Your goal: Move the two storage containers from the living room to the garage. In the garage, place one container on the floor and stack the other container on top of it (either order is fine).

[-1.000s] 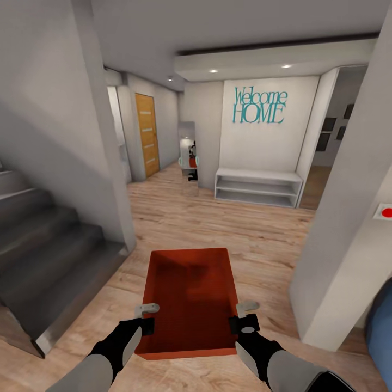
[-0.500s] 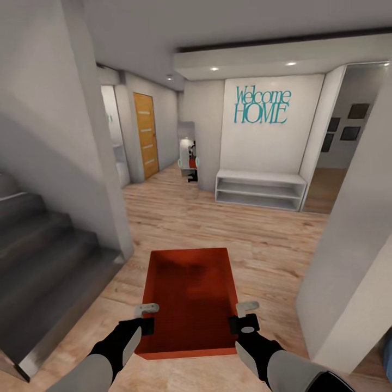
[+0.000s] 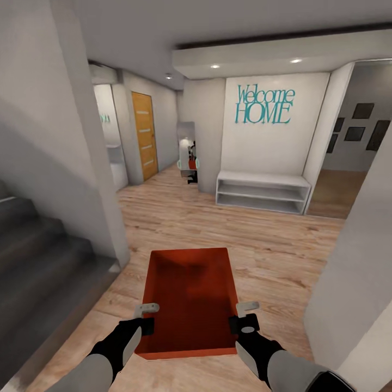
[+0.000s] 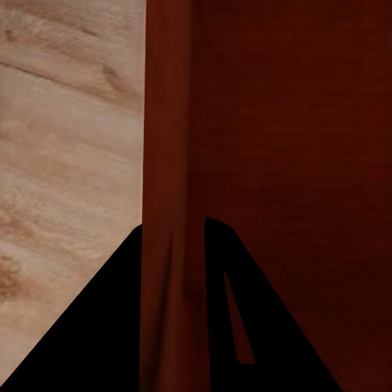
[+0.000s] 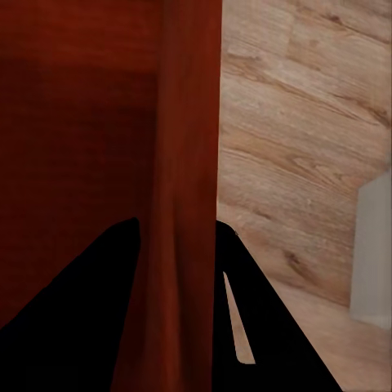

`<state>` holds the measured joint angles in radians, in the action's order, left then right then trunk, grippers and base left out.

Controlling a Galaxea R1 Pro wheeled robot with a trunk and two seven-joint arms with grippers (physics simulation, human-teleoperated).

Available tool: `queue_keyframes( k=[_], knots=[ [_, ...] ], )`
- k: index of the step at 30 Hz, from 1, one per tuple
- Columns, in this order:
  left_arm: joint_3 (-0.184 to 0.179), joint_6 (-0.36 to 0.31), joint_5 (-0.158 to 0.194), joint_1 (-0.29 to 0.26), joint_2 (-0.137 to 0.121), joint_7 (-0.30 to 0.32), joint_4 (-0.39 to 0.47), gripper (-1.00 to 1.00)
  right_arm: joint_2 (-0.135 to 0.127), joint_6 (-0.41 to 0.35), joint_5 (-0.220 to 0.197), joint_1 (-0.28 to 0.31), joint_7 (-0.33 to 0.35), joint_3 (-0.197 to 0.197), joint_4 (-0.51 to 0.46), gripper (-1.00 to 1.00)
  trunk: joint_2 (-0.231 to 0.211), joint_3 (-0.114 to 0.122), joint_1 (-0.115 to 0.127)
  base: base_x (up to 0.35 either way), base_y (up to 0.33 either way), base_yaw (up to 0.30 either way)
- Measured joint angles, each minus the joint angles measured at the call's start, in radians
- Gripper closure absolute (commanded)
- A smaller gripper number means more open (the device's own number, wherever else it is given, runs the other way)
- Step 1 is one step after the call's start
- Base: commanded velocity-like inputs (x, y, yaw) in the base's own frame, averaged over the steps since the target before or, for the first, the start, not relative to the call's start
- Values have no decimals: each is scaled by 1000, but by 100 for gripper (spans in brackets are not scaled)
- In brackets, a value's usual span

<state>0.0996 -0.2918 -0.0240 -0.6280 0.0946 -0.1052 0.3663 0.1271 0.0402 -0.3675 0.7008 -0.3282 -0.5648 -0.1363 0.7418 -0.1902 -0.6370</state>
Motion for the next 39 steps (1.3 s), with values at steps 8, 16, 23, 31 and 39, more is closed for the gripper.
queue_keyframes(
  k=[8, 16, 23, 31, 39],
  knots=[
    [0, 0, 0, 0, 0, 0, 0, 100, 0, 0, 0, 0, 0, 0, 0, 100, 0, 0, 0, 322, 0, 0],
    [4, 0, -6, 0, 3, 0, 1, 100, -2, 0, -2, 0, 0, -3, -1, 100, 0, 0, 0, 322, 0, 0],
    [6, 0, -8, 0, 4, -1, 1, 100, -3, 1, -4, 0, 1, -4, -1, 100, 0, 0, 0, 322, 0, 0],
    [9, 0, -11, 0, 5, -1, 0, 100, -4, 0, -4, 0, 0, -4, -1, 100, 0, 0, 0, 322, 0, 0],
    [9, 0, -11, 0, 6, -1, 0, 100, -4, 0, -4, 0, 1, -4, -1, 100, 0, 0, 0, 322, 0, 0]
  ],
)
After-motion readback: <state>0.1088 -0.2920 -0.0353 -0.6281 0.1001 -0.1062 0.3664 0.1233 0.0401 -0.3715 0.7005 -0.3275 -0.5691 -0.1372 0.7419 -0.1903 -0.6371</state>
